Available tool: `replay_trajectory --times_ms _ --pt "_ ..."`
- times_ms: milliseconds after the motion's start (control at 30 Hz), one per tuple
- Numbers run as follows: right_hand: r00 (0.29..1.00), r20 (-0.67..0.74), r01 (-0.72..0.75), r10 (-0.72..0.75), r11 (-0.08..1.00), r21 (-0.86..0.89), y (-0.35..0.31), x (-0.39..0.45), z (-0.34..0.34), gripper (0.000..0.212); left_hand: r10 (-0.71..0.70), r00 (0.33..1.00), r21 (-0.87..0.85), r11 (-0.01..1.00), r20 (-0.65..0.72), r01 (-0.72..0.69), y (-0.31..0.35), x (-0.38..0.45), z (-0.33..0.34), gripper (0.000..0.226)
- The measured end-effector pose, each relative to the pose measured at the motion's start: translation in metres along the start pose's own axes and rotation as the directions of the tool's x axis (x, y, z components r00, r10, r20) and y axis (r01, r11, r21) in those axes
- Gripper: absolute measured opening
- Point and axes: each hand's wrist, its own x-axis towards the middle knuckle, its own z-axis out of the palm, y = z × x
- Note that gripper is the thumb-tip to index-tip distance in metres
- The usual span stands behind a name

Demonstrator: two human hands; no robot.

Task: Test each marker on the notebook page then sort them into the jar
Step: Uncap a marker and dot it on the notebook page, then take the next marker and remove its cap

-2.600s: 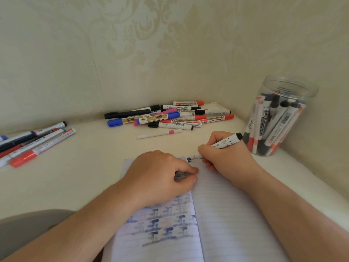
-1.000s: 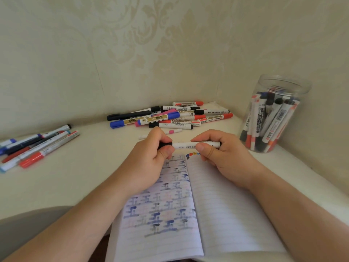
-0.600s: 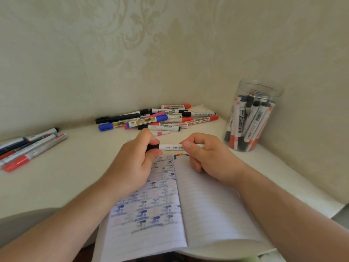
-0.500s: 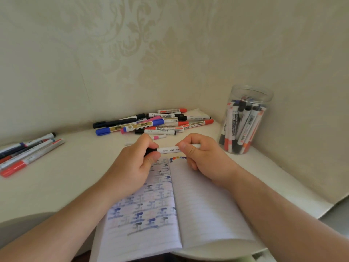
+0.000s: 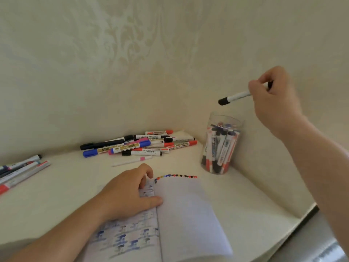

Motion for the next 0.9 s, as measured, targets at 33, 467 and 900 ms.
replay_trajectory --times_ms 33,467,900 --pt "0.997 0.076 0.014 -0.003 0.99 -0.141 0.004 0.01 -0.003 0.011 -0.007 1.0 0.006 1.0 0.004 0.007 0.001 0.0 -0.001 0.056" --pt "0.711 0.648 0.395 0.272 0.608 -0.689 0.002 0.025 0.05 0.052 -0.018 1.0 0.023 1.0 0.024 0.018 0.002 0.0 -0.001 0.062" --pt "0.81 0.376 0.586 -0.45 0.638 -0.498 -0.013 -0.04 0.075 0.038 -0.335 0.915 -0.5 0.846 -0.224 0.187 -0.017 0.023 -0.007 0.022"
